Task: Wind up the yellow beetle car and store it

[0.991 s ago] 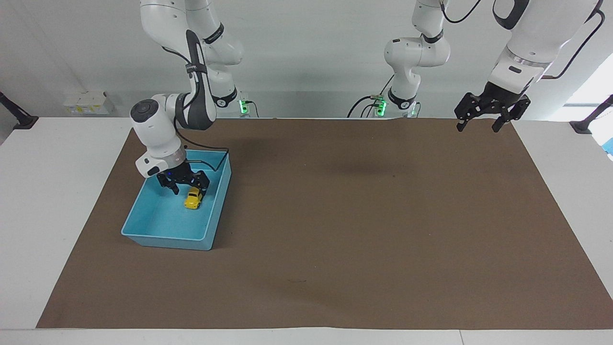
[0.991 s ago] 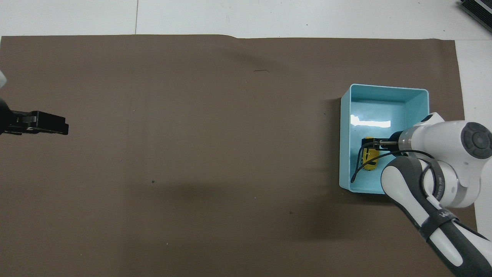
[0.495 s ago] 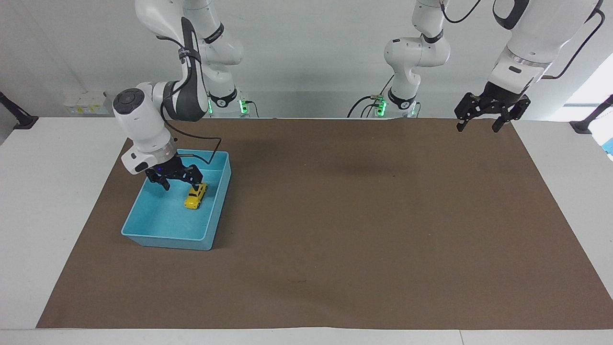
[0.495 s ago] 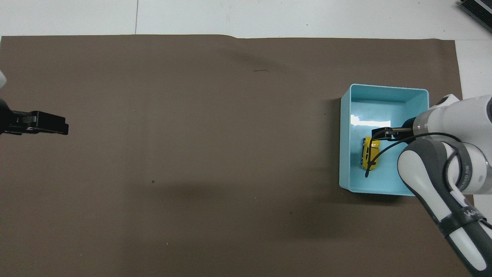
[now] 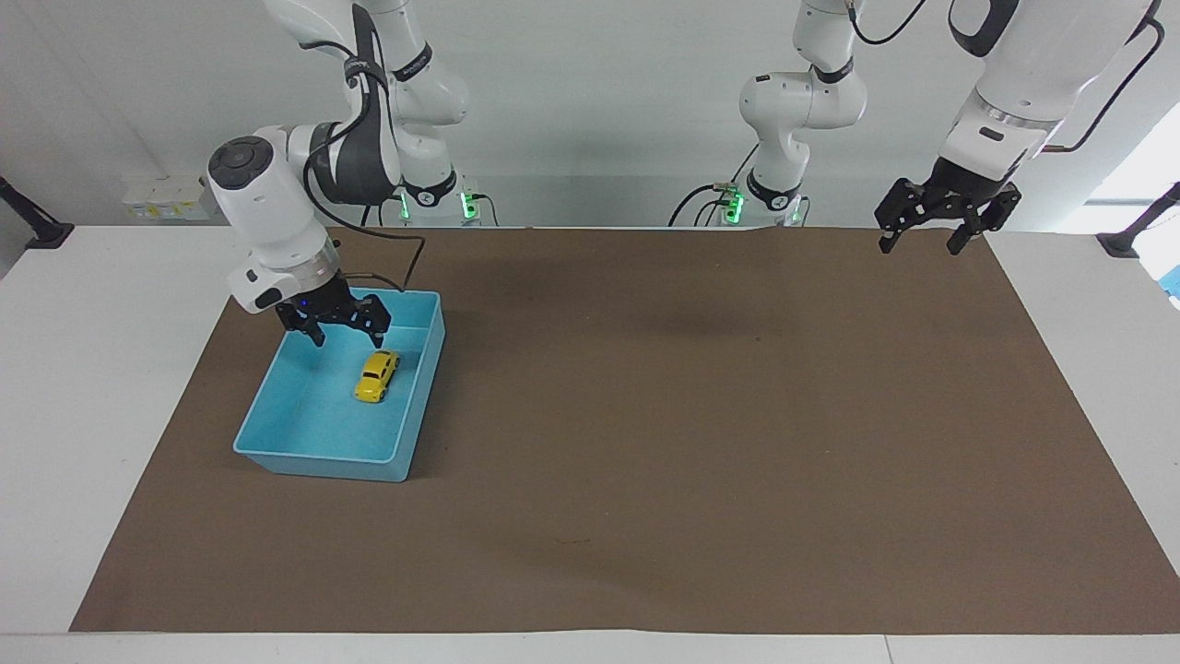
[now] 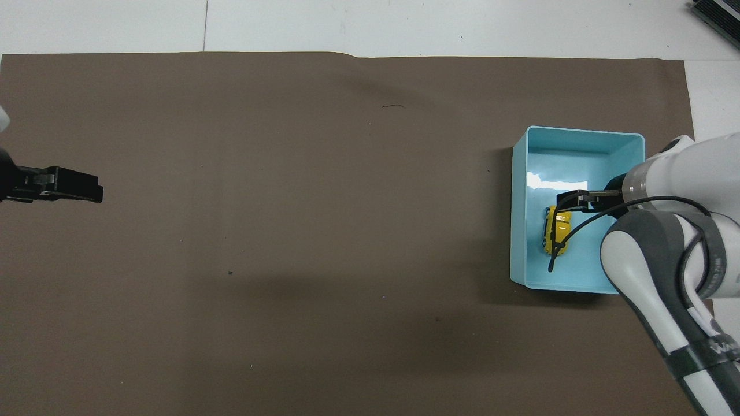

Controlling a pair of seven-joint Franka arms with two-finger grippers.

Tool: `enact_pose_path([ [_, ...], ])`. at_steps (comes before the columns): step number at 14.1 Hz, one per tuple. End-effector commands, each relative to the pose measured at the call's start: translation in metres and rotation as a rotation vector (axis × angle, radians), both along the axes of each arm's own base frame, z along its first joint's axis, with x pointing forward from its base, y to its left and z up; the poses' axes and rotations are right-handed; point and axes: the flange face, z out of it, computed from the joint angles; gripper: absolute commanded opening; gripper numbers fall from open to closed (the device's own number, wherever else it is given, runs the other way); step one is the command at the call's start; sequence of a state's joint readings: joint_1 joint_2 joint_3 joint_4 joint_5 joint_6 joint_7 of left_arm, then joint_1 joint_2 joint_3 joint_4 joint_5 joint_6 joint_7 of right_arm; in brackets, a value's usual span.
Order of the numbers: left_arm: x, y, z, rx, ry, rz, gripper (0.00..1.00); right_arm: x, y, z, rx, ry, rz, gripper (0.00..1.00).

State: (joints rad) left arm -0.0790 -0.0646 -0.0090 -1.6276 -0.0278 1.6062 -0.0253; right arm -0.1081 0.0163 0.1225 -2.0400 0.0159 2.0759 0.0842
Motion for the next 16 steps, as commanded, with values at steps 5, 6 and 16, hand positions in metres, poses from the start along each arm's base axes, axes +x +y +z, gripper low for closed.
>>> enact_pose_path([
  [5, -0.004, 0.002, 0.005, -0.011, 0.007, 0.004, 1.0, -0.009, 0.016, 0.079, -0.029, 0.01, 0.036, 1.0],
  [6, -0.004, 0.003, 0.005, -0.011, 0.007, 0.005, 1.0, -0.008, 0.013, 0.09, -0.027, 0.013, 0.037, 1.0],
  [16, -0.004, 0.003, 0.005, -0.011, 0.007, 0.005, 1.0, -0.015, 0.01, 0.159, -0.028, 0.065, 0.066, 1.0],
])
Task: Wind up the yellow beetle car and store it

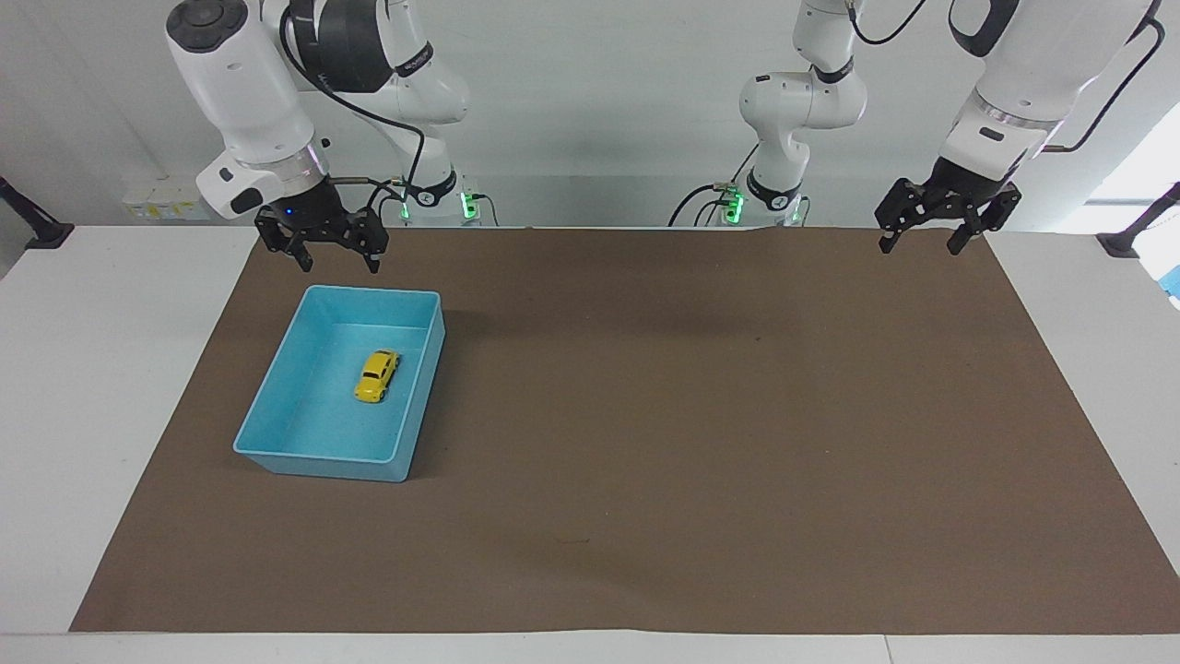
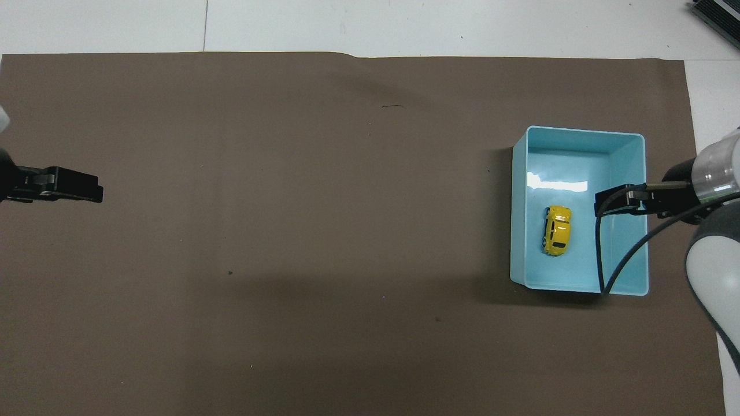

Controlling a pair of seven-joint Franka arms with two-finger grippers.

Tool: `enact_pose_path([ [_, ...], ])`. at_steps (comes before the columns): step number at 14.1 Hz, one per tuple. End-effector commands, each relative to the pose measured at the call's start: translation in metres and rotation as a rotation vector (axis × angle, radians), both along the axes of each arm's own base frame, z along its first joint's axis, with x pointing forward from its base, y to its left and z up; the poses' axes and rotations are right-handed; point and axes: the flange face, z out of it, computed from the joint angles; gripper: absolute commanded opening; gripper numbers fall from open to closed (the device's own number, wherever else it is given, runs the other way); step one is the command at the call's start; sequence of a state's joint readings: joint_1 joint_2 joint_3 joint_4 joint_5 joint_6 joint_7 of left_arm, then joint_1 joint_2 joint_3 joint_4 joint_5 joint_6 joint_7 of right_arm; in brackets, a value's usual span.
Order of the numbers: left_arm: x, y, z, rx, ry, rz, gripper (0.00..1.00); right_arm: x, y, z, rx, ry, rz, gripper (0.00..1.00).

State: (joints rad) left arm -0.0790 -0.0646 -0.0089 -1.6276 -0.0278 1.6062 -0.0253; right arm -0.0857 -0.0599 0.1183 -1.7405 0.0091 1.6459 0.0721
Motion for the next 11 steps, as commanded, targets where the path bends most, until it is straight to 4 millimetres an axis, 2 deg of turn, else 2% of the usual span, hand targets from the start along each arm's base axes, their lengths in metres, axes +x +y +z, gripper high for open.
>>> enact_pose_path([
  [1, -0.004, 0.002, 0.005, -0.011, 0.007, 0.003, 1.0, 0.002, 0.001, 0.014, -0.013, 0.019, 0.033, 1.0],
  [3, -0.004, 0.002, 0.005, -0.011, 0.007, 0.005, 1.0, 0.002, 0.006, 0.023, -0.012, 0.022, 0.042, 1.0],
  [6, -0.004, 0.002, 0.005, -0.011, 0.007, 0.005, 1.0, 0.001, 0.006, 0.025, -0.013, 0.028, 0.086, 1.0],
  [9, -0.004, 0.002, 0.005, -0.011, 0.007, 0.005, 1.0, 0.003, 0.005, 0.039, -0.011, 0.033, 0.105, 1.0],
  [11, -0.004, 0.003, 0.005, -0.011, 0.007, 0.006, 1.0, 0.004, 0.005, 0.039, -0.013, 0.033, 0.105, 1.0],
])
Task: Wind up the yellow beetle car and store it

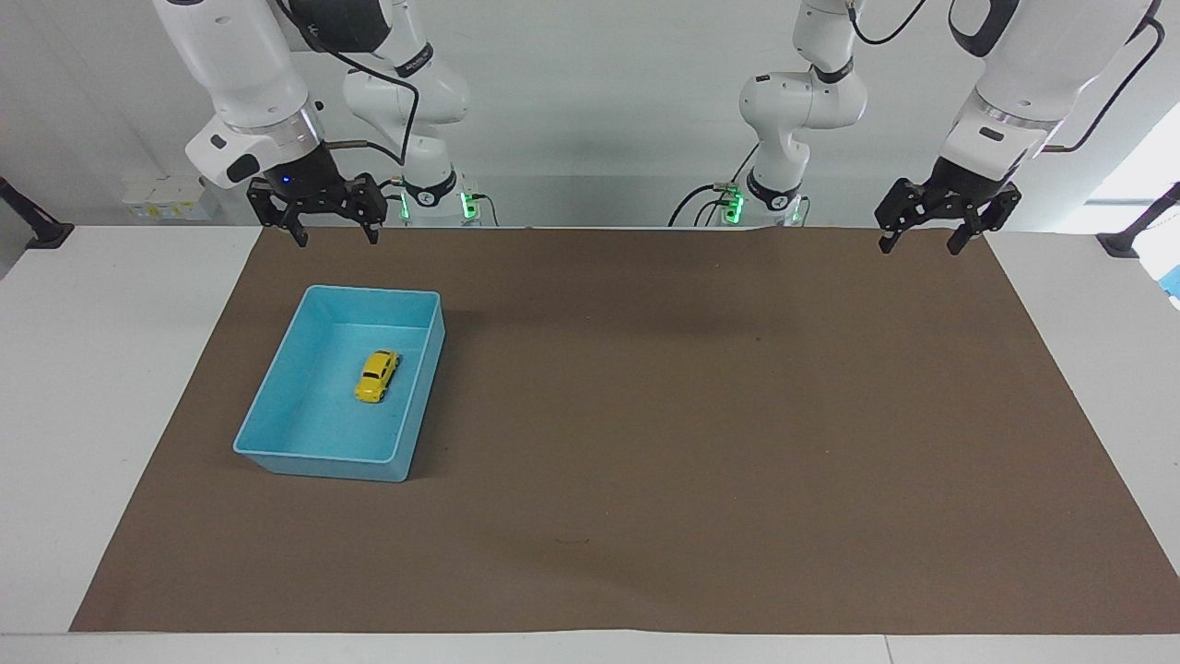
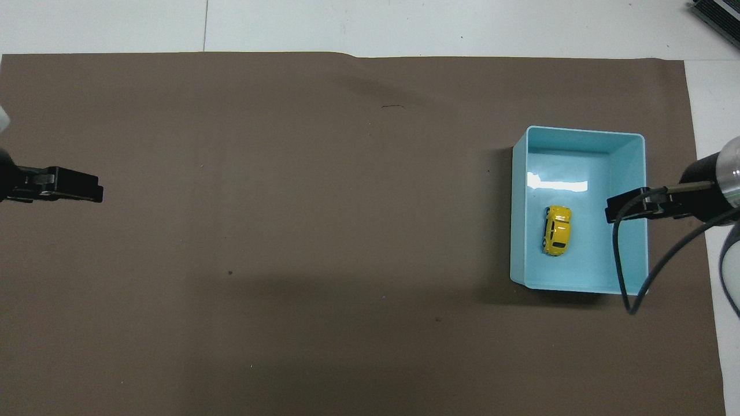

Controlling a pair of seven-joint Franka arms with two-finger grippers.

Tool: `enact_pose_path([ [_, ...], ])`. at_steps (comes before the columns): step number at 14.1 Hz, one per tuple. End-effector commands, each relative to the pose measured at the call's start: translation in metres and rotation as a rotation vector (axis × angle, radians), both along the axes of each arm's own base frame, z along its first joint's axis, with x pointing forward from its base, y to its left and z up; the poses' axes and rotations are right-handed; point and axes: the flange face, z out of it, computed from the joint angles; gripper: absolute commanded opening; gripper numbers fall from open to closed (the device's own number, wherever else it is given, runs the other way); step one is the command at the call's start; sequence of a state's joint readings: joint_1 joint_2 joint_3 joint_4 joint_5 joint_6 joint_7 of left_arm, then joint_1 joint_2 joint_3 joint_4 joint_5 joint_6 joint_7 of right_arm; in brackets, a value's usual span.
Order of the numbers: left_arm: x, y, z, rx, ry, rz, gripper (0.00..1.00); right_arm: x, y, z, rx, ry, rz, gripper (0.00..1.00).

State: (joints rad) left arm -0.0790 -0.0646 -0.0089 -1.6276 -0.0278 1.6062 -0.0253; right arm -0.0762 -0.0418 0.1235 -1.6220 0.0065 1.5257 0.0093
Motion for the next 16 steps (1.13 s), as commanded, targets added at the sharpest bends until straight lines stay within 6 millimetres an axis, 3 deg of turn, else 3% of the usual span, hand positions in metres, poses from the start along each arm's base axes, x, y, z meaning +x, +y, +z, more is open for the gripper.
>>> enact_pose_path([
  [1, -0.0045, 0.0017, 0.0046, -0.011, 0.007, 0.003, 1.0, 0.0063, -0.0043, 0.003, -0.022, 0.012, 0.026, 1.0],
  [16, -0.0044, 0.0025, 0.0046, -0.011, 0.007, 0.005, 1.0, 0.0071, -0.0048, 0.0113, -0.027, -0.005, 0.014, 1.0],
])
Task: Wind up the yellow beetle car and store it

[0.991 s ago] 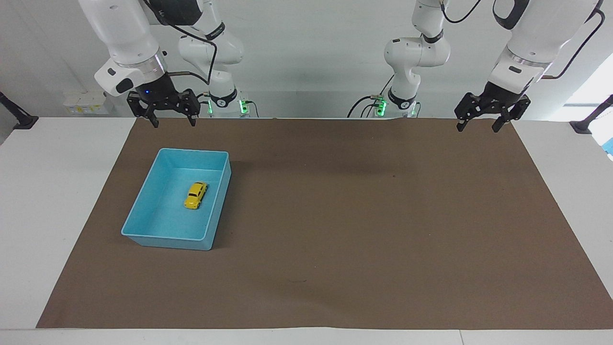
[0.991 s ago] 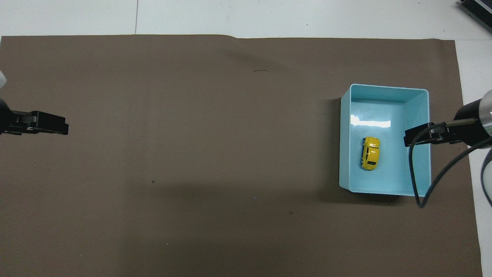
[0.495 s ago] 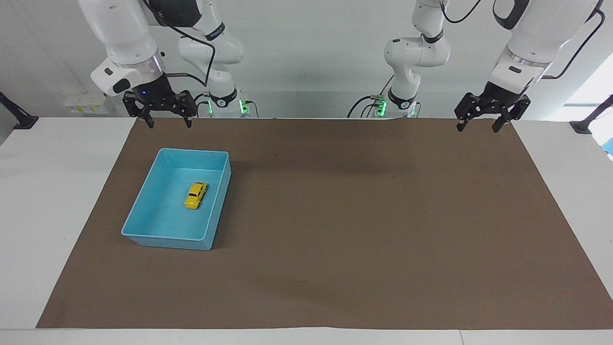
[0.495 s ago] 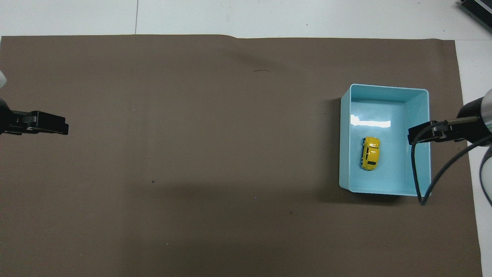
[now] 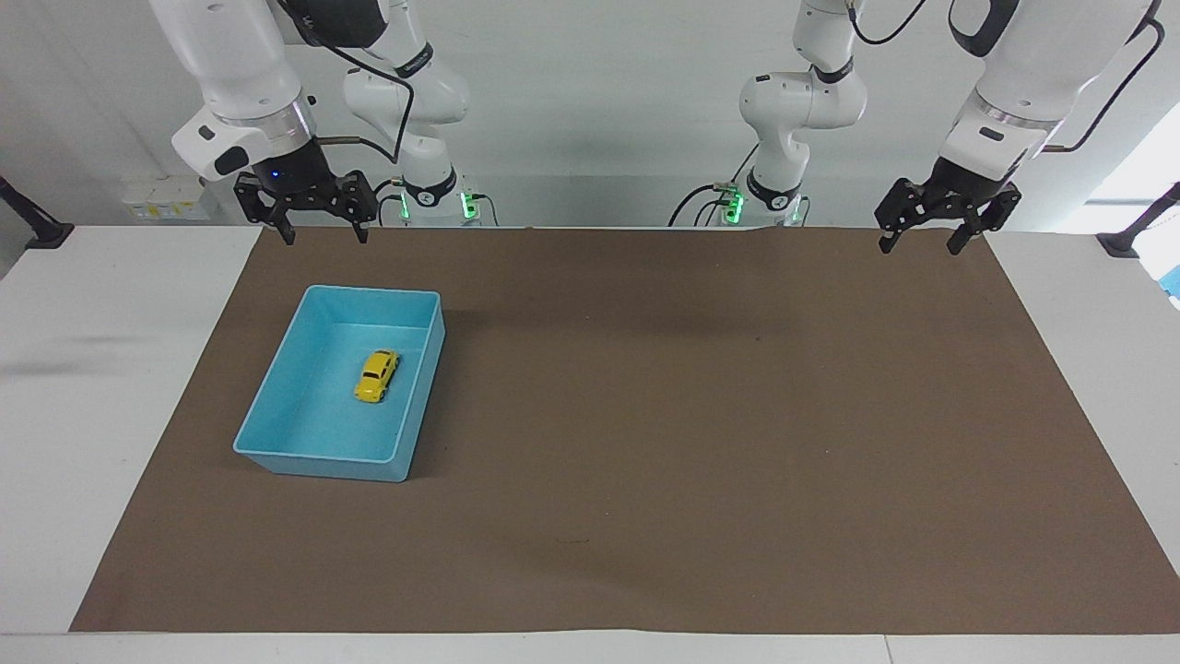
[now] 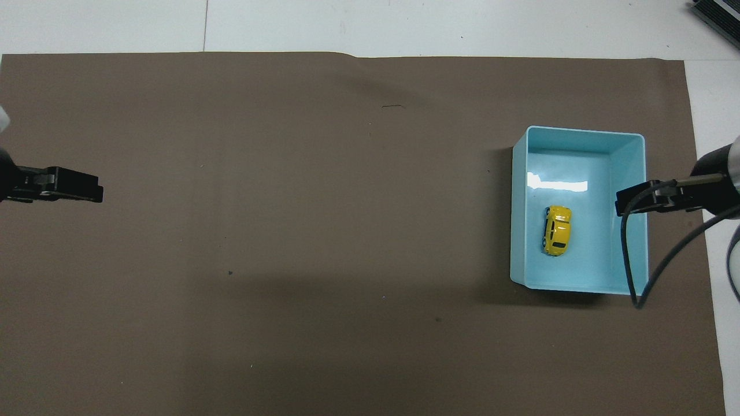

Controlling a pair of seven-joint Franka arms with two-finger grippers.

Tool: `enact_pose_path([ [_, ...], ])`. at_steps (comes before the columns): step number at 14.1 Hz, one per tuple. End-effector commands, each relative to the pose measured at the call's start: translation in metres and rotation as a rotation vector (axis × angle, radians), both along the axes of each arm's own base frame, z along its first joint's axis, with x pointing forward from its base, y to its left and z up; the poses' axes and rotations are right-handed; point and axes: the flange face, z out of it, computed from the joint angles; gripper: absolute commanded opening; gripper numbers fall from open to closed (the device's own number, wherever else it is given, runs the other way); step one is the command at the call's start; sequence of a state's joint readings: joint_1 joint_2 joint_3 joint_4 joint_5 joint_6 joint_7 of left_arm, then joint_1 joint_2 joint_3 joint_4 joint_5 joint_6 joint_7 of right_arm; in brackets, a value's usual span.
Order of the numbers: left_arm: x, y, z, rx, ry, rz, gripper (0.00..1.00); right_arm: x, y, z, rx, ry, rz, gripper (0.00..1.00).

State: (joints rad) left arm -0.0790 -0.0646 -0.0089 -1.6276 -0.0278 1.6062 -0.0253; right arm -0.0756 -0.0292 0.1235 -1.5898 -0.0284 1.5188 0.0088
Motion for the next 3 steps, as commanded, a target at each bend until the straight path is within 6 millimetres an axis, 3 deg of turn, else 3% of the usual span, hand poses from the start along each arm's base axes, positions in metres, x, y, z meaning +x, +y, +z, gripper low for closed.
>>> enact_pose_path([
  [1, -0.0045, 0.0017, 0.0046, -0.011, 0.007, 0.003, 1.0, 0.0035, -0.0008, 0.0038, 0.008, 0.006, 0.013, 1.0],
  [3, -0.0043, 0.0033, 0.0046, -0.011, 0.007, 0.006, 1.0, 0.0036, -0.0005, 0.0039, 0.01, 0.005, -0.001, 1.0],
])
